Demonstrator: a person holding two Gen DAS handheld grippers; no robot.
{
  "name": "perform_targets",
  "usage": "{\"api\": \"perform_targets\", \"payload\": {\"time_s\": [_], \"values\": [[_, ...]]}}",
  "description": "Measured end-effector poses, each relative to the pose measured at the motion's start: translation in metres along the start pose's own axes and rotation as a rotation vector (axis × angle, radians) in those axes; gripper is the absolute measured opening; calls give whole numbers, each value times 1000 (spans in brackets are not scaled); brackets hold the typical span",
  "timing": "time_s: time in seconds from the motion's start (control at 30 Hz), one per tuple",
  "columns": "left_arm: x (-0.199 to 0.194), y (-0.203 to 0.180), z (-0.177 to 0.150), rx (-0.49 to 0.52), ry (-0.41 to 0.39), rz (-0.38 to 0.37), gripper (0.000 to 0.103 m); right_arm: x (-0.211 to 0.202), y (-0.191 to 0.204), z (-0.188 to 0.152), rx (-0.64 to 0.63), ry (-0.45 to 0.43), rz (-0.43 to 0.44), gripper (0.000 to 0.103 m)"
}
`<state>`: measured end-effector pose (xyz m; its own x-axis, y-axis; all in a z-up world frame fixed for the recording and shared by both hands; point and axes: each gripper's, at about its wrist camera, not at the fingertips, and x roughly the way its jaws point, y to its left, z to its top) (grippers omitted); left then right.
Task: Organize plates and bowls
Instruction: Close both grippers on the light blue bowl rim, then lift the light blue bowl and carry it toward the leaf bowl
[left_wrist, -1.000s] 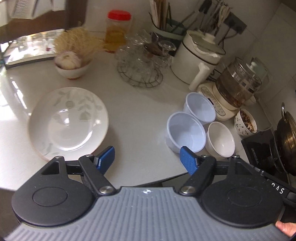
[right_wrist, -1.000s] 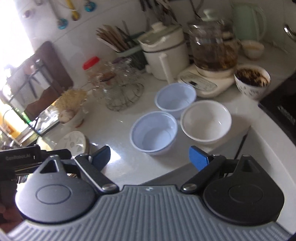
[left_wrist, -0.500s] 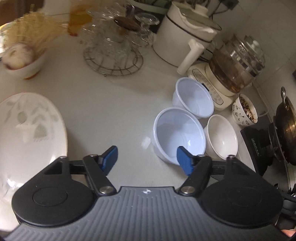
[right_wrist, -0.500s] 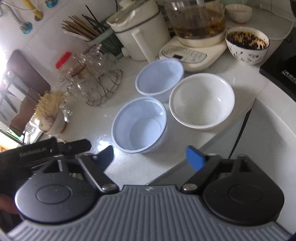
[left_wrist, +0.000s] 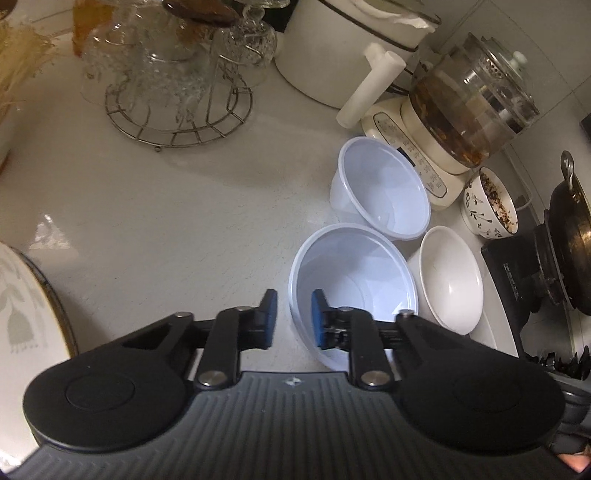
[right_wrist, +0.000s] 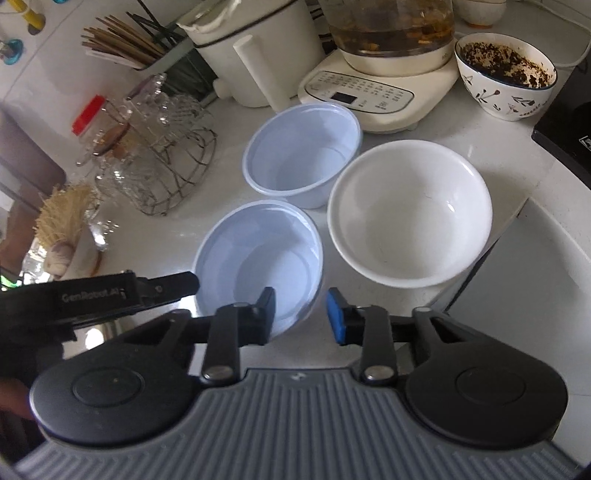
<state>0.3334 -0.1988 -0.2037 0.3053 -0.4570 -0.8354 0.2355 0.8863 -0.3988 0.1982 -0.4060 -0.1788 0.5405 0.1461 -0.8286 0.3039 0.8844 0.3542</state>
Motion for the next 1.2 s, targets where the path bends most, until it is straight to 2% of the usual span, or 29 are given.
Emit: {"api": "perform_targets", "payload": {"time_s": [0.13,0.33,0.7,1.03,1.2], "values": [[3,1,2,6,4,-5,10,4,0,1,-4,4,-1,20],[-1,0,3,16,-20,0,7,4,4,2,-20,2,-5,16],[-24,4,-4,15,-50,-8,6,-11,14,3,-75,-32,27,15],[-72,35,-16,-62,-129,38,7,-12,54,6,-178,-48,123,15],[-86,53,-24,-82,-154,78,7,-3,76,2,-250,-26,155,15]]}}
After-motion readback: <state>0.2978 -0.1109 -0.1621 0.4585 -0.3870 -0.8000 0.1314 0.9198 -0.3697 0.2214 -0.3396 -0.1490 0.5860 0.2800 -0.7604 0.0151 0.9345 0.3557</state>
